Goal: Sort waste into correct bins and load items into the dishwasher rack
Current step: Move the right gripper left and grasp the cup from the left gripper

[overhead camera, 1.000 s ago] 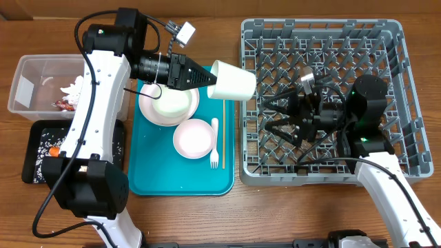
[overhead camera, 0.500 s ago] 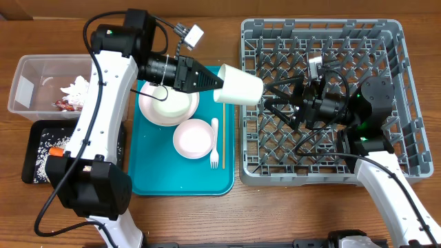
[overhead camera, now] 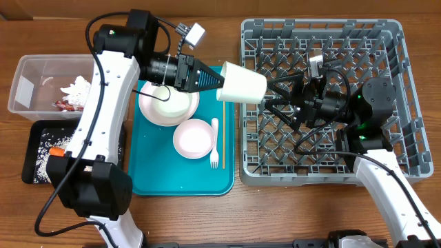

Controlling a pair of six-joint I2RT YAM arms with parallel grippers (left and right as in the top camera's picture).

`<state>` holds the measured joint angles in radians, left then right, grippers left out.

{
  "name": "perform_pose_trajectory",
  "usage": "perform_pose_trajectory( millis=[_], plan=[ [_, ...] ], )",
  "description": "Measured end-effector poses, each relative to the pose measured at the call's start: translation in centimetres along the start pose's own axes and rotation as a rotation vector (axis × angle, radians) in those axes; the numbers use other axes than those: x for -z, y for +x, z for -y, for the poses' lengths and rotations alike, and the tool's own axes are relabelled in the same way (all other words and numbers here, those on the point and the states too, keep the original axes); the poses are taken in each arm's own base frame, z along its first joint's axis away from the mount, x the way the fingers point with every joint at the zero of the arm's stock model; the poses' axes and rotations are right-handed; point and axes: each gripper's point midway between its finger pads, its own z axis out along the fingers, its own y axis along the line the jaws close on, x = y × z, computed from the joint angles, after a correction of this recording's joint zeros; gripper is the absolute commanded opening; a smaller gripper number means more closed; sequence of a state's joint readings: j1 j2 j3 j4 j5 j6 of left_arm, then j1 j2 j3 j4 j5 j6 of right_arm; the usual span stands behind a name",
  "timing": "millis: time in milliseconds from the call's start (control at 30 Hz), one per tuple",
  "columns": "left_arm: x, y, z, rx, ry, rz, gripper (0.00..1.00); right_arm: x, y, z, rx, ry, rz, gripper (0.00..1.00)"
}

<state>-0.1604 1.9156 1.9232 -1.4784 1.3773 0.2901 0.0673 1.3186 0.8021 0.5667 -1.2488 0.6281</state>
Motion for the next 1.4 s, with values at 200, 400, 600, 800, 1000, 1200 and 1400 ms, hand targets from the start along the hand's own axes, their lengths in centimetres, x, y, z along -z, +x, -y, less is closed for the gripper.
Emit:
perform_pose_trajectory(
  millis=[200,400,600,800,1000,1200,1400],
  plan=[
    [-0.8,0.3,0.4,0.002,0.012,-0.020,0.04,-0.2,-0.3,-0.9,0.047,-0.029,0.002,1.00],
    [-1.0,0.4,0.4,0.001,0.014,-0.026,0.04,-0.3,-1.7,-3.4,0.152,-0.098,0.024,1.00],
    [-1.1,0.4,0.5,0.002,0.015,-0.027,0.04,-0.3,-1.8,-3.6,0.113,-0.103,0.024,1.00],
    [-1.7,0.6,0.8,-0.003,0.029,-0.042,0.04,-0.3,-1.7,-3.6,0.100,-0.103,0.023,1.00],
    [-2.0,0.6,1.2,-0.004,0.046,-0.043,0.04,-0.3,-1.7,-3.6,0.090,-0.104,0.020,0.96],
    [-2.0,0.7,1.3,-0.004,0.050,-0.044,0.04,-0.3,-1.6,-3.6,0.097,-0.106,0.016,0.91],
    [-2.8,1.0,1.6,-0.008,0.062,-0.065,0.04,-0.3,-1.6,-3.6,0.102,-0.106,0.016,0.87]
  ],
)
